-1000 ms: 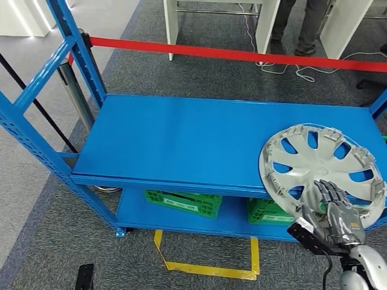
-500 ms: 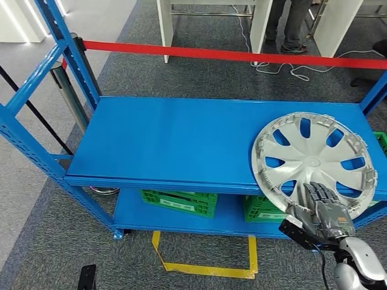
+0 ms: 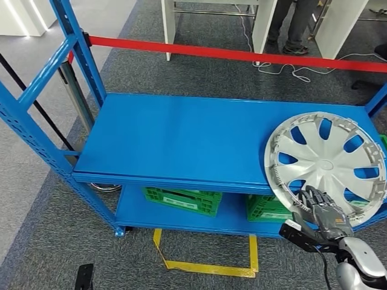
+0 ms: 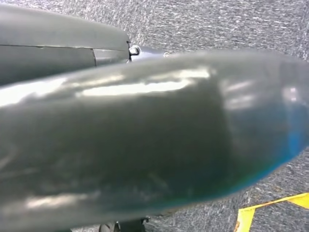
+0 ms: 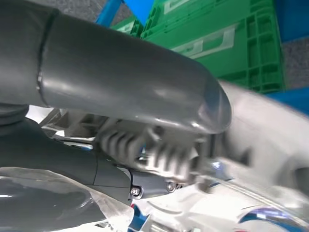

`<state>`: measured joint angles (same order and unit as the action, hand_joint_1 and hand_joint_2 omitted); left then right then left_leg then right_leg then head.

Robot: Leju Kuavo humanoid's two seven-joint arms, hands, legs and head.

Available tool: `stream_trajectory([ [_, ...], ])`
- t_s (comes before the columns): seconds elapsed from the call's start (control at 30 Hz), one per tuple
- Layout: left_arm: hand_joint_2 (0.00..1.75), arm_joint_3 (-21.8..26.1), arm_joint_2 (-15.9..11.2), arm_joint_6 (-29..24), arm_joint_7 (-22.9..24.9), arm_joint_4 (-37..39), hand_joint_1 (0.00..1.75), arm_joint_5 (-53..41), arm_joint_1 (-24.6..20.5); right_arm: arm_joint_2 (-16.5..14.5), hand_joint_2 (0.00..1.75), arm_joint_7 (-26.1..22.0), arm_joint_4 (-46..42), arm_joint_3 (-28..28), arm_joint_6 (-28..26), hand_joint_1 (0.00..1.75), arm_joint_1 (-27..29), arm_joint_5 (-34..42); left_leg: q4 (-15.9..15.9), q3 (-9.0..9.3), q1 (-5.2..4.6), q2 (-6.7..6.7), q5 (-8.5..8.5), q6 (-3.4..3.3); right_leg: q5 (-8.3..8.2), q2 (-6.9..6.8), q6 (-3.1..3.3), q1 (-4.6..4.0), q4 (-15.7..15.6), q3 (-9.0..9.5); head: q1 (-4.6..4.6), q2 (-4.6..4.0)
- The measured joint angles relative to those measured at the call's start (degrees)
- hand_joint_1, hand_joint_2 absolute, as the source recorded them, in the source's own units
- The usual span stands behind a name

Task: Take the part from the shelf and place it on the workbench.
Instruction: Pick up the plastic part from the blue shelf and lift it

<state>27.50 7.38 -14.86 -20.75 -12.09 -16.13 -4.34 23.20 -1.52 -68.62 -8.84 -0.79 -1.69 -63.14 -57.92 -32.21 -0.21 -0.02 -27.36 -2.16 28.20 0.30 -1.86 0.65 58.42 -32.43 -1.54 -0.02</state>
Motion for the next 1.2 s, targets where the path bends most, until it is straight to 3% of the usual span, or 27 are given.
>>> stream_trajectory([
  [0.1,0.0,0.1,0.0,0.0,0.0,0.0,0.0,0.0,0.0,0.1,1.75,0.0,0.1,-0.4,0.0,0.0,-0.2,0.0,-0.1,-0.15,-0.06,-0.01,0.12,0.84,-0.13,0.01,0.6,-0.21,-1.2,0.77,-0.05,0.01],
  [0.17,0.0,0.1,0.0,0.0,0.0,0.0,0.0,0.0,0.0,0.1,1.75,0.0,0.1,-0.6,-0.2,0.0,-0.3,0.1,-1.7,-0.68,-0.02,-0.04,-0.99,1.51,-0.41,-0.1,1.22,0.02,-1.5,0.92,-0.19,0.0],
  [0.2,0.0,0.2,-0.1,-0.1,0.0,0.0,0.0,0.0,0.0,0.1,1.75,0.1,0.1,-0.7,-0.2,0.0,-0.4,0.1,-3.9,-1.6,0.03,-0.06,-2.44,1.87,-0.52,-0.18,1.52,0.18,-1.7,1.01,-0.32,0.0],
  [0.27,0.0,0.2,-0.1,-0.1,0.0,0.0,0.0,0.0,0.1,0.1,1.75,0.3,0.2,-0.8,-0.4,0.0,-0.4,0.1,-11.3,-4.78,0.3,-0.09,-6.37,2.42,-0.54,-0.28,1.84,0.26,-1.7,0.95,-0.53,0.0],
  [0.3,0.0,0.2,0.0,-0.1,0.0,0.0,0.0,0.0,0.1,0.1,1.75,0.4,0.2,-0.9,-0.4,0.0,-0.4,0.1,-14.5,-6.21,0.44,-0.09,-7.7,2.58,-0.55,-0.3,1.87,0.26,-1.7,0.9,-0.54,0.0],
  [0.33,0.0,0.3,0.0,-0.2,0.0,0.0,0.0,-0.1,0.2,0.1,1.75,0.5,0.3,-1.0,-0.4,0.0,-0.4,0.1,-16.3,-6.91,0.55,-0.09,-7.98,2.68,-0.56,-0.29,1.87,0.27,-1.7,0.85,-0.54,0.0],
  [0.37,0.0,0.4,-0.1,-0.2,0.0,0.0,0.0,-0.1,0.2,0.1,1.75,0.6,0.3,-1.0,-0.5,0.0,-0.4,0.1,-15.8,-6.59,0.65,-0.08,-7.13,2.73,-0.58,-0.27,1.84,0.28,-1.7,0.84,-0.55,0.0],
  [0.4,0.0,0.5,-0.1,-0.3,0.0,0.0,0.0,-0.2,0.2,0.1,1.75,0.7,0.4,-1.1,-0.5,0.0,-0.4,0.1,-13.1,-5.22,0.76,-0.08,-5.32,2.72,-0.59,-0.25,1.78,0.3,-1.6,0.89,-0.54,0.0],
  [0.47,0.0,0.7,-0.1,-0.3,0.0,0.0,0.0,-0.4,0.1,0.2,1.75,0.9,0.4,-1.2,-0.5,0.0,-0.4,0.1,-5.0,-1.3,0.88,-0.09,-1.78,2.59,-0.54,-0.18,1.41,0.23,-1.5,0.92,-0.56,0.0],
  [0.53,0.0,0.9,-0.1,-0.3,0.0,0.0,0.0,-0.5,0.1,0.2,1.75,1.0,0.4,-1.2,-0.5,0.0,-0.5,0.1,-0.6,0.65,0.8,-0.18,-0.72,2.11,-0.6,-0.07,0.73,0.05,-1.3,0.71,-0.55,0.01],
  [0.6,0.0,1.1,-0.1,-0.3,-0.1,0.0,0.0,-0.6,0.1,0.3,1.75,1.1,0.4,-1.3,-0.5,0.0,-0.6,0.1,-0.3,0.57,0.65,-0.24,-0.76,1.32,-0.83,0.02,0.01,0.06,-1.5,0.56,-0.52,0.01],
  [0.67,0.0,1.2,-0.1,-0.3,-0.2,0.0,0.0,-0.7,0.1,0.4,1.75,1.1,0.4,-1.3,-0.4,0.0,-0.5,0.1,0.0,0.53,0.74,-0.16,-0.44,0.51,-0.06,-0.03,-0.54,0.21,-0.7,-0.1,-0.45,0.01],
  [0.73,0.0,1.3,-0.1,-0.3,-0.3,0.0,0.0,-0.7,0.0,0.5,1.75,1.1,0.5,-1.3,-0.4,0.0,-0.5,0.1,0.2,0.42,0.82,-0.07,-0.19,-0.09,2.93,-0.14,-0.82,0.27,4.4,-2.65,-0.34,0.01],
  [0.8,0.0,1.4,-0.1,-0.3,-0.4,0.0,0.0,-0.8,0.1,0.6,1.75,1.1,0.6,-1.4,-0.4,0.0,-0.4,0.1,0.2,0.24,0.64,-0.05,-0.13,-0.31,6.29,-0.18,-0.91,0.26,12.3,-6.4,-0.31,0.0],
  [0.83,0.0,1.5,-0.1,-0.3,-0.4,0.0,0.0,-0.8,0.1,0.6,1.75,1.1,0.6,-1.5,-0.4,0.0,-0.3,0.1,0.2,0.2,0.55,-0.05,-0.12,-0.34,6.83,-0.18,-0.91,0.25,14.8,-7.65,-0.31,0.0],
  [0.87,0.0,1.6,-0.1,-0.3,-0.4,0.0,0.0,-0.8,0.2,0.6,1.75,1.1,0.7,-1.6,-0.4,0.0,-0.3,0.1,0.2,0.22,0.5,-0.06,-0.13,-0.34,6.16,-0.17,-0.85,0.24,15.0,-7.8,-0.31,0.0],
  [0.9,0.0,1.6,0.0,-0.3,-0.4,0.0,0.0,-0.8,0.2,0.6,1.75,1.1,0.7,-1.6,-0.4,0.0,-0.2,0.1,0.2,0.3,0.48,-0.07,-0.15,-0.33,4.45,-0.18,-0.72,0.24,12.7,-6.78,-0.32,0.0],
  [0.97,0.0,1.7,0.0,-0.3,-0.5,0.0,0.0,-0.9,0.1,0.6,1.75,1.1,0.7,-1.7,-0.5,0.82,-0.3,0.1,0.1,0.45,0.39,-0.07,-0.31,-0.14,0.63,-0.18,-0.38,0.18,4.6,-2.78,-0.32,0.0],
  [1.03,0.0,1.7,0.0,-0.4,-0.5,0.0,0.0,-1.0,0.0,0.7,1.75,1.0,0.7,-1.7,-0.5,1.7,-0.4,0.1,0.0,0.35,0.25,-0.06,-0.42,0.36,-0.62,-0.13,-0.02,0.02,-0.5,-0.11,-0.37,0.01],
  [1.13,0.0,1.8,0.0,-0.5,-0.6,0.0,0.0,-1.0,0.0,0.9,1.75,0.9,0.6,-1.8,-0.6,1.75,-0.4,0.1,-0.1,0.27,0.34,-0.06,-0.42,1.27,-0.6,-0.08,0.67,-0.11,-1.3,0.36,-0.4,0.0],
  [1.2,0.0,1.9,-0.1,-0.6,-0.6,0.0,0.0,-1.0,0.0,1.0,1.75,0.9,0.4,-1.8,-0.7,1.75,-0.7,0.2,-2.2,-0.43,0.45,-0.09,-1.97,1.94,-0.83,-0.17,1.35,0.1,-1.6,0.55,-0.52,0.0],
])
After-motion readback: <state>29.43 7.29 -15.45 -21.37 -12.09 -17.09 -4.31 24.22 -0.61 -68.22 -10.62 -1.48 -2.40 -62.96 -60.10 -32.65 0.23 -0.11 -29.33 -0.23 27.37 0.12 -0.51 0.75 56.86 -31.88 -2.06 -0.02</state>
